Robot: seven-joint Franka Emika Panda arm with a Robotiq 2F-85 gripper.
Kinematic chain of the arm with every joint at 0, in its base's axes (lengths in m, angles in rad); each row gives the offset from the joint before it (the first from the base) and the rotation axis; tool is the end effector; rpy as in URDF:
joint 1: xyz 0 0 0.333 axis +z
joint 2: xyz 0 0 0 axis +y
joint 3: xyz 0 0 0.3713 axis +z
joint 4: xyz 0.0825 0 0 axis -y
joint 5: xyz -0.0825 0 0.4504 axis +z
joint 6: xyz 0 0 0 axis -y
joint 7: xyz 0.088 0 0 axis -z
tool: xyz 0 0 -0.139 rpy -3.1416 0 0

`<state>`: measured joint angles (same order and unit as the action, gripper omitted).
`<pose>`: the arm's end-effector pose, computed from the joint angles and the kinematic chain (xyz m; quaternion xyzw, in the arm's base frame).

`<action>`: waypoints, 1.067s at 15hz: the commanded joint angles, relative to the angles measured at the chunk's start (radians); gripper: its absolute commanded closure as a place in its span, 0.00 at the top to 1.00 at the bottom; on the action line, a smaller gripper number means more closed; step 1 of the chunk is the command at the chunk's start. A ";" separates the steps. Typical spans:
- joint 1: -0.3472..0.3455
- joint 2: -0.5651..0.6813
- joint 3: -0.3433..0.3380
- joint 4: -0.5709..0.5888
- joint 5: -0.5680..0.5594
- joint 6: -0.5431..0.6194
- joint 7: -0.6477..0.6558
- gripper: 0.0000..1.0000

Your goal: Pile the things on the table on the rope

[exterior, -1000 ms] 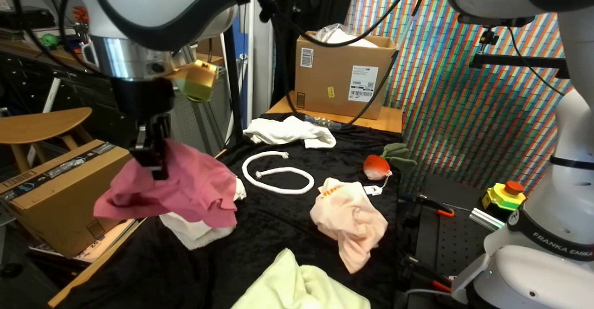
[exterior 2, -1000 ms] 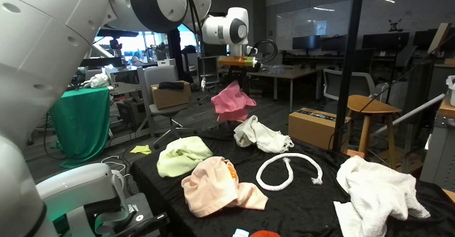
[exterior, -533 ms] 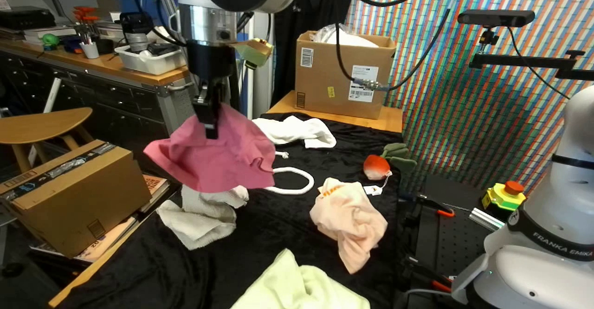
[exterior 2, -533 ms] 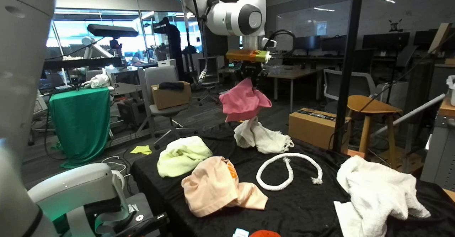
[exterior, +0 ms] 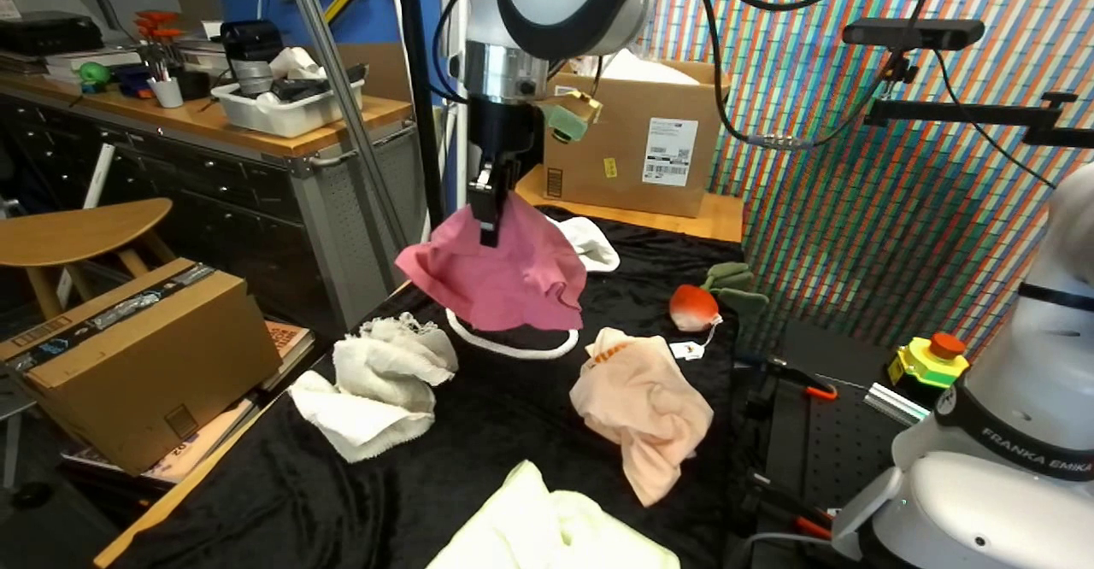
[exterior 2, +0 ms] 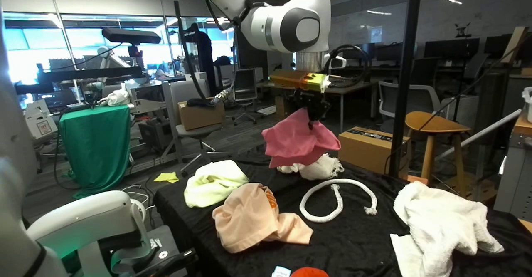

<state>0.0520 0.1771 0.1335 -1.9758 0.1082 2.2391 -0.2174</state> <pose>0.6559 0.1267 0.3758 -0.9834 -0.1670 -0.0444 0.0548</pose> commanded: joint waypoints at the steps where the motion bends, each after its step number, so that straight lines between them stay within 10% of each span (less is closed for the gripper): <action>1: -0.002 -0.055 -0.025 -0.106 0.009 0.087 0.030 0.17; 6: 0.006 -0.040 -0.052 -0.142 -0.038 0.191 0.133 0.18; 7: 0.006 -0.039 -0.054 -0.149 -0.041 0.208 0.153 0.43; 16: 0.017 -0.043 -0.078 -0.188 -0.122 0.276 0.389 1.00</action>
<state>0.0519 0.1613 0.0775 -2.1281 0.0167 2.4764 0.0807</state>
